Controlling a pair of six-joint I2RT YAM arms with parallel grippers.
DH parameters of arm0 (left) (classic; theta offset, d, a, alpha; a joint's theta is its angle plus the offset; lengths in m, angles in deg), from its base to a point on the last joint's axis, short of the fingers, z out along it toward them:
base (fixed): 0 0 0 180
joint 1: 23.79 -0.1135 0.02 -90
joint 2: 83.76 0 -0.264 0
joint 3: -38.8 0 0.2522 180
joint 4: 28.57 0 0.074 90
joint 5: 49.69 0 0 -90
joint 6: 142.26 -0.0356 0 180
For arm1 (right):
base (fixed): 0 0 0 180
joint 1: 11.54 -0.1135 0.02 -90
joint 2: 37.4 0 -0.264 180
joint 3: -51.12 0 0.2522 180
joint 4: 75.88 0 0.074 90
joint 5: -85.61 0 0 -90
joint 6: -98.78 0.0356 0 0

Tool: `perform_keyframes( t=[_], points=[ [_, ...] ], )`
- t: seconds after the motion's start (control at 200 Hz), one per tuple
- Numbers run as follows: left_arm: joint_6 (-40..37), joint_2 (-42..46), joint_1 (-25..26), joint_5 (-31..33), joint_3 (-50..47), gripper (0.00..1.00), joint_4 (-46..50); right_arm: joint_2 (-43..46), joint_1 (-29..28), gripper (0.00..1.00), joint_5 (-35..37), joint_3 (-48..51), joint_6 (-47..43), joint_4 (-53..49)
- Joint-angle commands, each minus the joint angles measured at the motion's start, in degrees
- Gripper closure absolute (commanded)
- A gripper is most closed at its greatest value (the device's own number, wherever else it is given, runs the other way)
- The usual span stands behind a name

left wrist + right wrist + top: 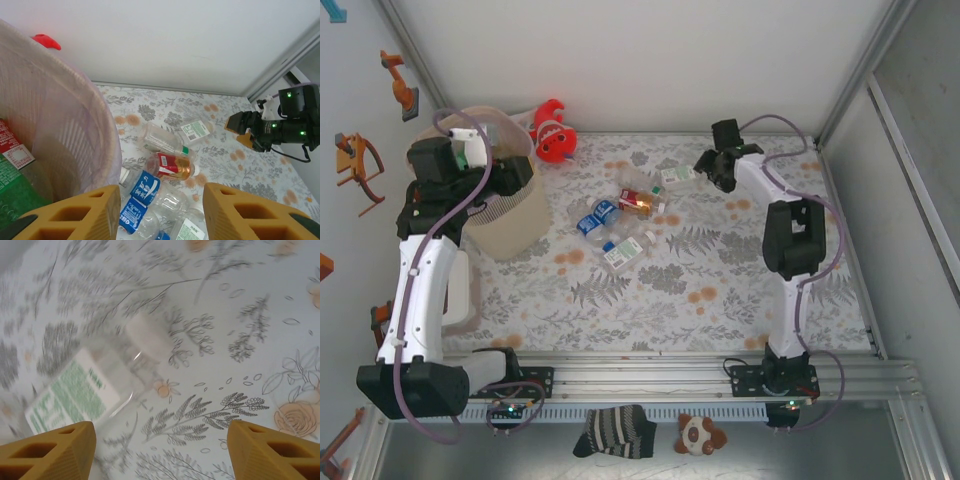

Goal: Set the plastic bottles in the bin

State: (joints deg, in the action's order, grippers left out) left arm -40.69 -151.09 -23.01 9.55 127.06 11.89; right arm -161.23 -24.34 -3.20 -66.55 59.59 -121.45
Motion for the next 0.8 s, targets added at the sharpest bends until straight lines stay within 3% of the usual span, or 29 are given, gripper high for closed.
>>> perform_keyframes(
  t=[0.0,0.371,0.796],
  points=[
    [0.90,1.94,0.37,-0.98,-0.13,0.53,-1.22,-3.63,1.71,0.31,-1.10,-3.80,20.77,0.81],
    [1.09,2.56,0.45,-1.31,-0.66,0.52,-1.82,-15.58,2.35,0.31,-7.60,-17.08,31.73,0.14],
    [0.03,3.31,0.45,-0.79,0.38,0.51,-0.36,-21.20,2.96,0.34,-11.03,-18.79,41.01,1.04]
  ],
)
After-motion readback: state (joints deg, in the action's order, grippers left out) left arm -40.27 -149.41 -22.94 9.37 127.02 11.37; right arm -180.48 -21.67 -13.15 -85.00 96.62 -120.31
